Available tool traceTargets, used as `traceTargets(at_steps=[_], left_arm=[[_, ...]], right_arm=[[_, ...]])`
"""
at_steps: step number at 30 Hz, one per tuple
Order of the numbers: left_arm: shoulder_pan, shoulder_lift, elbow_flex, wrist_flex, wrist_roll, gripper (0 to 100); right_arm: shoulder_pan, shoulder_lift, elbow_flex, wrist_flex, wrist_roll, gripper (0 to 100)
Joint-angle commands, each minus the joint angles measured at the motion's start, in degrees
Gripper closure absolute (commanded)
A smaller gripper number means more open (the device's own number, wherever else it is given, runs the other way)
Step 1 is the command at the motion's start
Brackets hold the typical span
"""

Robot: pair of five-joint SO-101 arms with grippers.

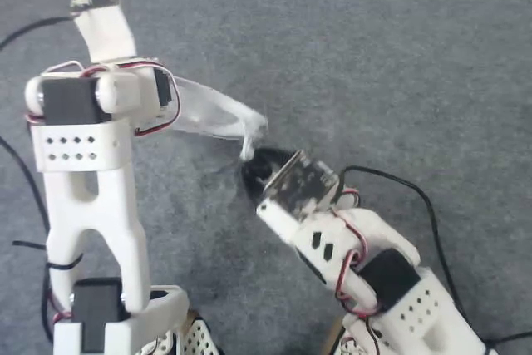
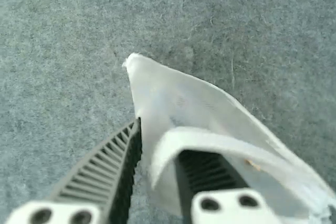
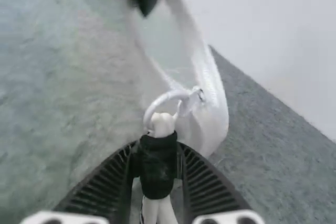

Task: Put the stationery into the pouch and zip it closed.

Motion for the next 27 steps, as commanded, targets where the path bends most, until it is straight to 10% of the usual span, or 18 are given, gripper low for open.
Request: traceTargets(at_steps=[1,27], left_arm=[[0.26,-3.78,-0.66,-0.97,-0.88,84],[25.14,-27.69,14.55,-5.27,-12.75,76]], right_arm=[[-2.86,-3.65,-2.81,4.7,2.9,99.3],[-17.98,-20.79,-2.64,20.18,5.36,99.3]])
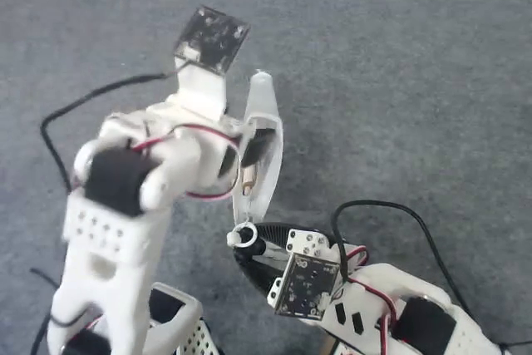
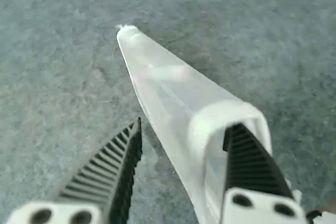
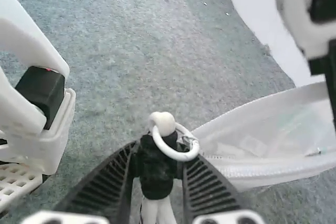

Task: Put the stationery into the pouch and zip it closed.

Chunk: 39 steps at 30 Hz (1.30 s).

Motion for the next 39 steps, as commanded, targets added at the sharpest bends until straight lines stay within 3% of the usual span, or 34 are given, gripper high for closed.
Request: traceTargets(at_steps=[1,10,20,25,31,39], left_arm=[[0.62,-8.35,-1.01,0.7,-2.64,76],[0.62,-16.09,-0.84,2.73,-3.69,76],[0.09,-16.44,7.52,-3.34,-3.69,76],[0.09,-18.2,4.35,-0.7,-3.34,76],[-0.53,-23.47,3.12,1.05,-3.34,76],[-7.91,-27.16,3.21,1.14,-3.43,76]], right_arm=[[-0.4,-1.36,-2.64,0.04,0.53,99.3],[7.25,-1.36,-3.69,-0.75,0.44,99.3],[7.6,-1.36,-4.57,-2.07,0.35,99.3],[7.69,-1.1,-4.31,-6.11,0.44,99.2],[13.23,-0.57,-4.31,-15.43,-8.7,99.2],[18.95,12.7,-4.48,-29.32,-15.74,99.2]])
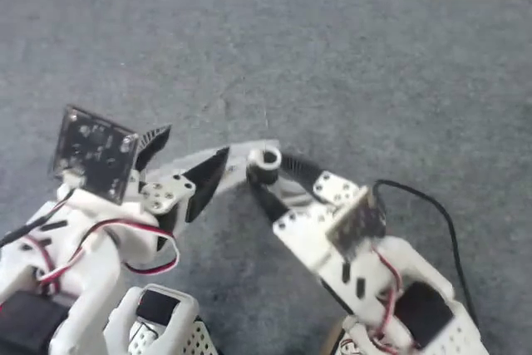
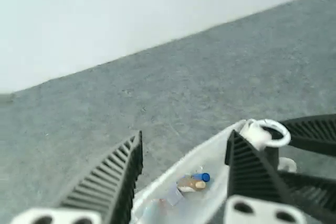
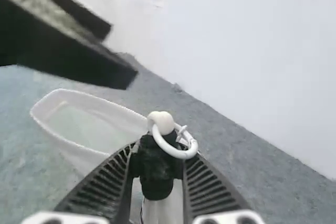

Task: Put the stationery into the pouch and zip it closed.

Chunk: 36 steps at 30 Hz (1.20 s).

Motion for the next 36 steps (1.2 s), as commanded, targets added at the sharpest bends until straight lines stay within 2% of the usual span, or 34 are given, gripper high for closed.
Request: traceTargets(at_steps=[1,8,14,23,27,31,36], left_arm=[[-0.88,-1.49,-2.51,0.79,-0.09,76],[-0.88,-2.81,-2.24,2.64,-0.26,76],[-1.05,-2.55,0.75,3.16,-1.49,76],[-1.93,-2.55,9.1,-1.93,-3.6,76],[-7.56,-2.55,12.62,-7.12,-3.25,76],[-10.11,-2.46,17.45,-12.92,-3.25,76],[-9.93,-2.2,23.43,-21.71,-3.25,80]], right_arm=[[2.51,8.4,-4.13,-8.66,-2.99,99.2],[6.55,22.11,-4.4,-20.53,-4.22,99.2],[12.79,24.84,-10.02,-20.62,-11.25,99.2],[15.08,24.75,-17.23,-6.64,-12.04,99.2],[15.08,20.7,-18.37,0.13,-11.78,99.2],[14.46,12.97,-18.64,5.76,-7.21,99.2],[7.08,5.58,-18.64,13.67,-2.64,99.2]])
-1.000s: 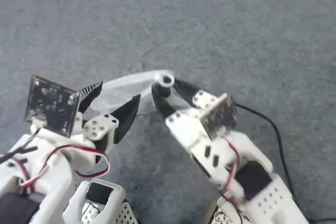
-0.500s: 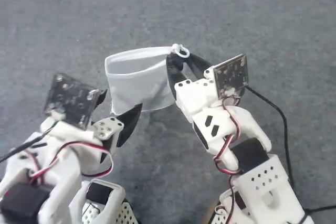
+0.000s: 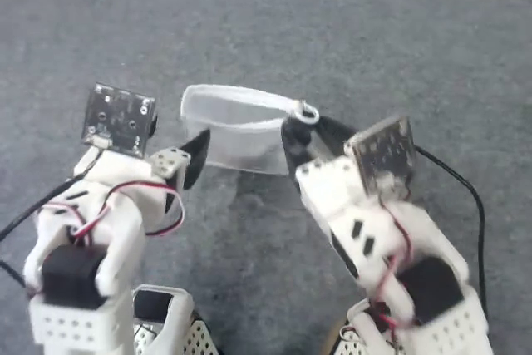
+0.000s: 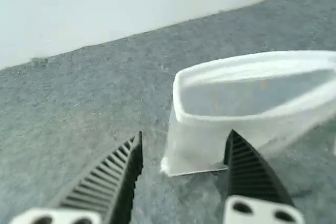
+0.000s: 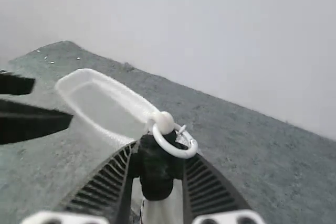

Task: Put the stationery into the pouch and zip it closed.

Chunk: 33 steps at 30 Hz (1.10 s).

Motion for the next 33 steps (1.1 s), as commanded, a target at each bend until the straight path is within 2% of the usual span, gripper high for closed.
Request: traceTargets(at_steps=[1,7,12,16,19,25,33], left_arm=[[0.0,0.62,1.98,-7.74,-0.09,81],[2.37,8.7,2.42,-13.89,4.48,82],[11.52,12.4,-0.04,-13.1,5.19,82],[18.64,12.31,-3.12,-8.97,5.19,79],[22.07,12.31,-6.55,-4.84,5.89,73],[26.11,12.31,-11.12,1.58,7.21,72],[25.85,12.22,-21.14,13.45,2.2,72]], right_arm=[[-6.81,-5.85,-4.13,4.88,4.31,99.2],[-16.75,-8.13,-4.13,11.47,7.47,99.2],[-22.46,-8.22,-4.13,14.9,7.91,99.2],[-25.45,-8.31,-4.13,17.36,7.91,99.2],[-25.19,-8.84,-4.13,17.45,7.91,99.2],[-24.57,-18.24,-4.84,17.45,11.08,99.2],[-9.63,-21.41,-5.19,17.36,11.52,99.2]])
